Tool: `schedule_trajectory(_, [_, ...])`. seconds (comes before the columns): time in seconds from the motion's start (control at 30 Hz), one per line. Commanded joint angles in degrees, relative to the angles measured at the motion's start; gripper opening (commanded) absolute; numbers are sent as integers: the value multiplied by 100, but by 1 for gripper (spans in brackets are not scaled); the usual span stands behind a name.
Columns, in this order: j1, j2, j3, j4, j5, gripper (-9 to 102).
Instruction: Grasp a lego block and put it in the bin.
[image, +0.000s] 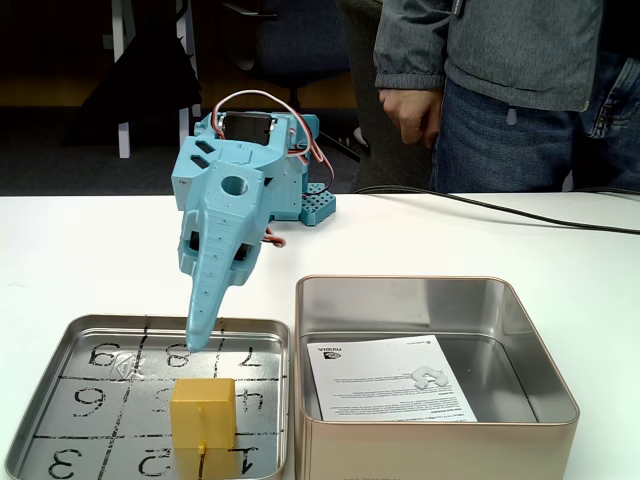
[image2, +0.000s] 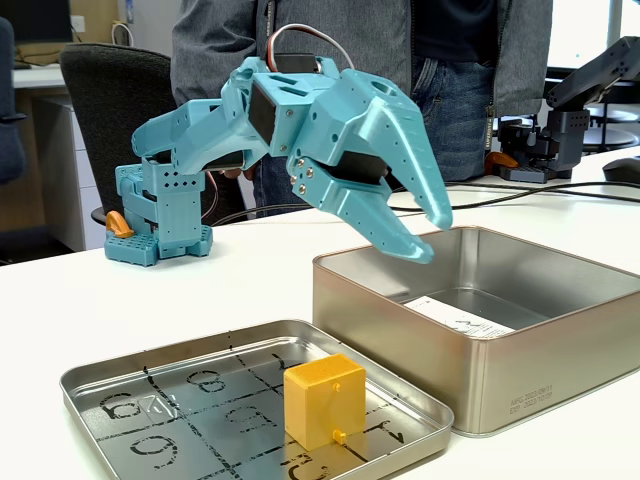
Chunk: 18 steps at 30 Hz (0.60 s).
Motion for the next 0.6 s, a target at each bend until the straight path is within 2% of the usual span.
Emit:
schedule_trajectory(0.0, [44, 598, -193, 1731, 677, -1])
schedule_trajectory(0.37, [35, 650, -193, 1758, 589, -1])
schedule_trajectory(0.57, [158, 976, -193, 2320, 519, -1])
